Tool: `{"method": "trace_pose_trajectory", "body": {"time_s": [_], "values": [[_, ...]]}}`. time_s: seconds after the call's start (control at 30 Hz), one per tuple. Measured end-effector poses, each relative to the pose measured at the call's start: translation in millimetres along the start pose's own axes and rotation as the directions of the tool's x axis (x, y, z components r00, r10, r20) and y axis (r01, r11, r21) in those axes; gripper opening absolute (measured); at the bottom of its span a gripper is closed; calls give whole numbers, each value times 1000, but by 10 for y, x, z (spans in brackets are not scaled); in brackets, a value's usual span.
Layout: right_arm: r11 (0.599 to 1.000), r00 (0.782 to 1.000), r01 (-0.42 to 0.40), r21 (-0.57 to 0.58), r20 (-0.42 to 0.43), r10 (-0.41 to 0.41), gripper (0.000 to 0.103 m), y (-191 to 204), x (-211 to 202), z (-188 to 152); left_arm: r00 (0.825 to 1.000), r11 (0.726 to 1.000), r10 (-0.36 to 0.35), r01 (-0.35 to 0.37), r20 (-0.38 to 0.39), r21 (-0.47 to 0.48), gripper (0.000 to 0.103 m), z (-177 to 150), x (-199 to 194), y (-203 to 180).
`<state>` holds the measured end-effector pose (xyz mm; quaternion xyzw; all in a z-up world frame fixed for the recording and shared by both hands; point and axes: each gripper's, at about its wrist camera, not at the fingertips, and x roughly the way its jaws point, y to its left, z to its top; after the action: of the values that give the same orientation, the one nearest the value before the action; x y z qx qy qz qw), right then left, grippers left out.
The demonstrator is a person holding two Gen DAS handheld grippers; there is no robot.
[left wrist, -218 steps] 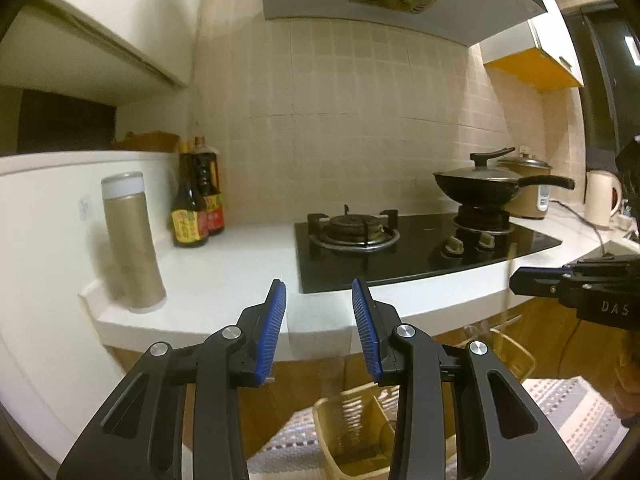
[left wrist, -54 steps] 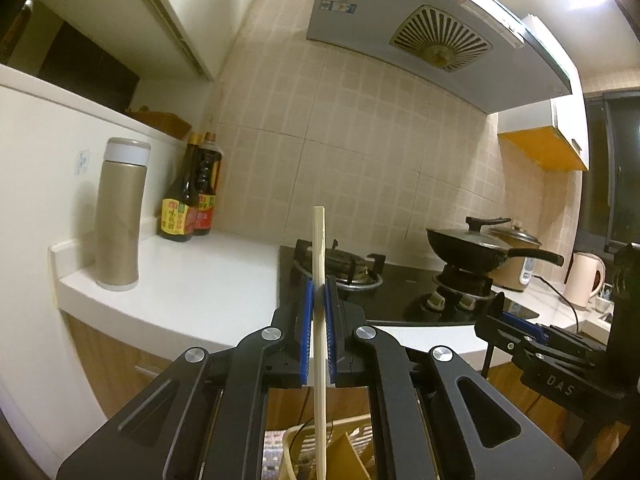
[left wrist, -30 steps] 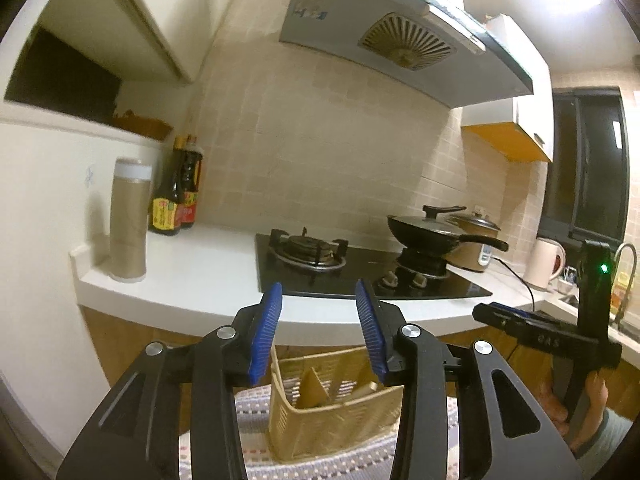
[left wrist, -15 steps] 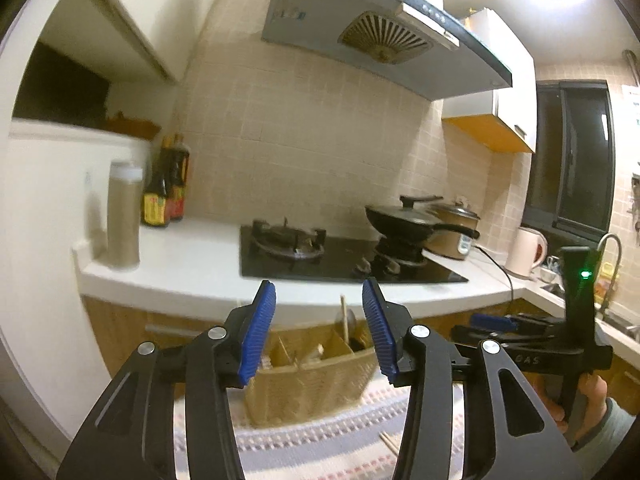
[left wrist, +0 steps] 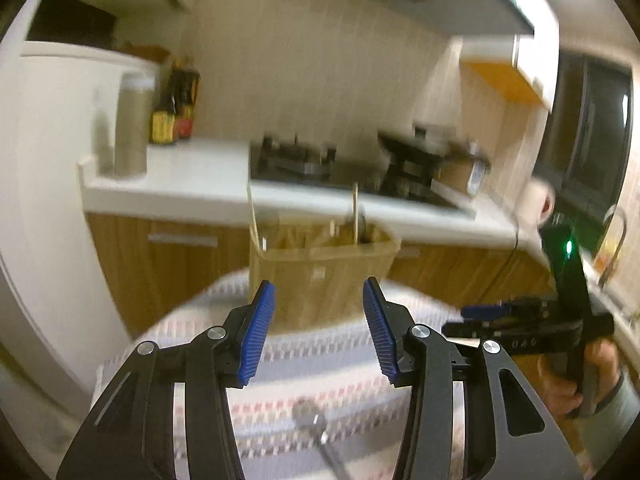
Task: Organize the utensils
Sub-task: 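Withdraw both tools and move them down toward the table, then grasp a clear plastic spoon with the left tool while the right tool grasps two chopsticks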
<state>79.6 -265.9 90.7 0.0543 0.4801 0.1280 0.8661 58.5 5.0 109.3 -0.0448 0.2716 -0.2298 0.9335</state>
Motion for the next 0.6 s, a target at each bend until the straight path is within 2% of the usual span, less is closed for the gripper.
{"method": "trace_pose_trajectory", "body": {"time_s": [0.1,0.17,0.23,0.3,0.37,0.43,0.6], "values": [[1000,993,-18,19,-118,20,54,0,261,-102,991,999,35,-30,-132,36,44,-150,185,-55],[998,984,-42,48,-172,50,54,-25,389,-155,972,999,28,-21,-233,32,44,-281,335,-62],[996,975,-46,80,-213,63,53,-65,505,-203,948,1000,14,-9,-317,17,44,-391,464,-53],[994,967,-43,102,-244,67,48,-102,601,-233,919,1000,-4,4,-394,0,44,-509,600,-46],[993,956,-24,118,-288,57,36,-141,720,-269,895,1000,-16,14,-447,-9,44,-596,699,-31],[992,948,-21,127,-311,60,36,-151,791,-289,876,1000,-24,14,-481,-24,44,-663,769,-14],[994,936,7,105,-349,31,35,-102,952,-271,814,999,-35,24,-580,-27,44,-803,1024,-4]]}}
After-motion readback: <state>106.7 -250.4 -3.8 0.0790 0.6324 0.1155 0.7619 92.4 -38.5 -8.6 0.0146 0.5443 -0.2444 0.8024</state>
